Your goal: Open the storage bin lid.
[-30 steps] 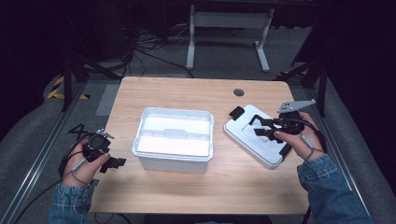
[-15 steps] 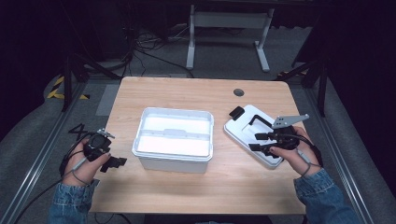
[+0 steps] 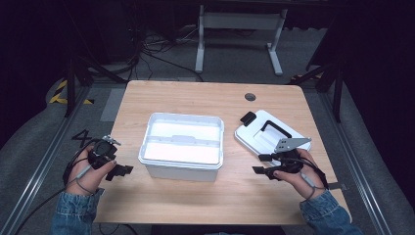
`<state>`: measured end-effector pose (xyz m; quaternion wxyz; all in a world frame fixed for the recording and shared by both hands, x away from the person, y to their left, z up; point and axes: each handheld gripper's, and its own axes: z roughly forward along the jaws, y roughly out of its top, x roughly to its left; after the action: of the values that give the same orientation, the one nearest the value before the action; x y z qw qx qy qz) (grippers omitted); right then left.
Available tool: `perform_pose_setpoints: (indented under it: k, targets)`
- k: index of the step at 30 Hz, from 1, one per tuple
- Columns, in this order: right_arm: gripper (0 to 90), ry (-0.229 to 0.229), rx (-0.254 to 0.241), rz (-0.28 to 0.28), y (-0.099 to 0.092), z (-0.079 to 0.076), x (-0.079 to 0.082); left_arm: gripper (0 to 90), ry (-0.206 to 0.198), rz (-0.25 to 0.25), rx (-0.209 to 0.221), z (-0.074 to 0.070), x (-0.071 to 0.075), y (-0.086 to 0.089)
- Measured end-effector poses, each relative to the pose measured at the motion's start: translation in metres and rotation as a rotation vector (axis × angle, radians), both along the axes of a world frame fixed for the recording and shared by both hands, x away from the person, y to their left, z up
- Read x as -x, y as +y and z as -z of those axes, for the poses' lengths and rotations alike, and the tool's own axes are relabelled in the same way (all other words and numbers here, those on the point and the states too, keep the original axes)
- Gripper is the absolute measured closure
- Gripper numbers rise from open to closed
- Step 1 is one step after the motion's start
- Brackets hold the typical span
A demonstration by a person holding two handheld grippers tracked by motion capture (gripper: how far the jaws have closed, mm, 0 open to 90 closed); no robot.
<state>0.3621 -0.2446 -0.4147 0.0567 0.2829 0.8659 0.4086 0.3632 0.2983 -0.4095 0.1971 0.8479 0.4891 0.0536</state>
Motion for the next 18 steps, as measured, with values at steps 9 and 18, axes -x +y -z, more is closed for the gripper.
perform_pose_setpoints:
  k: [9,18]
  targets:
    - [46.0,0.009,0.008,-0.012,0.007,0.022,0.009,17.8,-0.002,0.002,-0.002,0.000,0.000,0.000]
    - [46.4,-0.003,0.036,-0.012,0.010,0.040,0.013,17.8,0.001,0.004,-0.003,0.002,-0.001,0.000]
